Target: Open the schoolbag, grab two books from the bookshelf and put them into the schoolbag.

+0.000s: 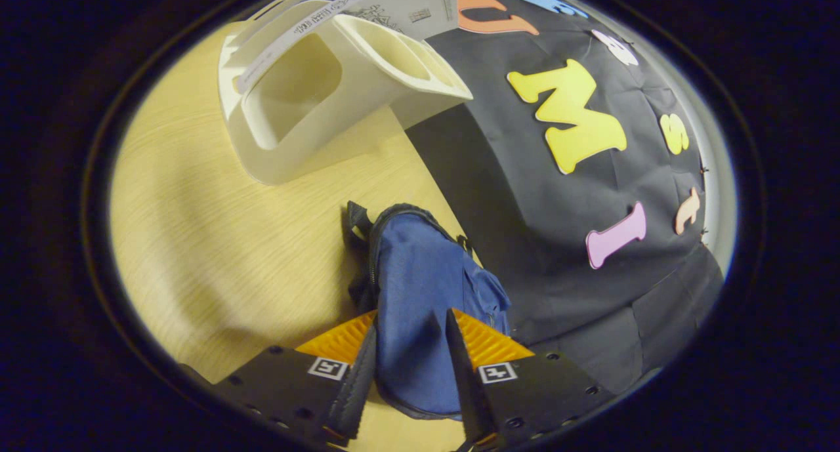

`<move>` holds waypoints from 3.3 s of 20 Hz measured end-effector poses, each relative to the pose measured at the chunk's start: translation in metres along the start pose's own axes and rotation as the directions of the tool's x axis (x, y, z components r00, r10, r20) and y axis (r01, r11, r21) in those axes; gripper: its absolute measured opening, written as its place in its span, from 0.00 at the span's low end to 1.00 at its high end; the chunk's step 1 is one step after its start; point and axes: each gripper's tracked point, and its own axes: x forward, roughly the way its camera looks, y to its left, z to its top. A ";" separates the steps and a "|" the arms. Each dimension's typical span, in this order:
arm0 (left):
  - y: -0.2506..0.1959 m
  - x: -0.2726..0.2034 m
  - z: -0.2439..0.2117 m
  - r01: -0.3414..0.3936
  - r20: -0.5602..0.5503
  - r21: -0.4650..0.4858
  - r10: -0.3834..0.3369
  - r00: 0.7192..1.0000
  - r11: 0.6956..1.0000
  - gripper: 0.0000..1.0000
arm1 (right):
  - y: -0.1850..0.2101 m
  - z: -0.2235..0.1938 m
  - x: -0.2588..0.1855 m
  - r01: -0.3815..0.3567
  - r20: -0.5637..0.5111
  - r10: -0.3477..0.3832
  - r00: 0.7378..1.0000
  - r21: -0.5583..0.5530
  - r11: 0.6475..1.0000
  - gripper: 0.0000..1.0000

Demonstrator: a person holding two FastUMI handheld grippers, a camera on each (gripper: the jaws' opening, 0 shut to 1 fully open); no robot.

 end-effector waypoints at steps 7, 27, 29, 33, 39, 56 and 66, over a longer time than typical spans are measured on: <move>0.007 0.003 0.000 -0.006 -0.001 -0.003 0.006 1.000 1.000 0.98 | 0.000 0.014 0.024 0.008 0.042 -0.011 0.999 0.078 0.997 0.31; -0.003 0.068 -0.033 -0.030 -0.124 0.126 0.046 0.991 0.992 0.98 | -0.053 0.017 0.006 -0.338 0.271 0.249 0.930 0.361 0.869 0.08; -0.006 0.081 -0.027 -0.020 -0.122 0.147 0.038 0.992 0.989 0.98 | -0.070 0.014 0.004 -0.351 0.300 0.242 0.923 0.397 0.848 0.08; -0.013 0.106 -0.005 -0.028 -0.088 0.146 0.042 0.995 0.989 0.98 | -0.107 0.005 0.002 -0.368 0.339 0.221 0.914 0.467 0.804 0.08; -0.002 0.135 0.021 -0.072 -0.109 0.130 0.087 0.990 0.989 0.95 | -0.158 -0.013 0.010 -0.387 0.374 0.191 0.907 0.566 0.728 0.07; 0.008 0.232 0.094 0.027 -0.385 0.193 0.050 0.922 0.981 0.94 | -0.242 -0.074 0.025 -0.434 0.447 0.144 0.883 0.658 0.616 0.08; 0.000 0.244 0.008 0.023 -0.743 0.083 0.047 0.667 0.996 0.88 | -0.252 -0.079 0.030 -0.428 0.450 0.151 0.880 0.616 0.662 0.07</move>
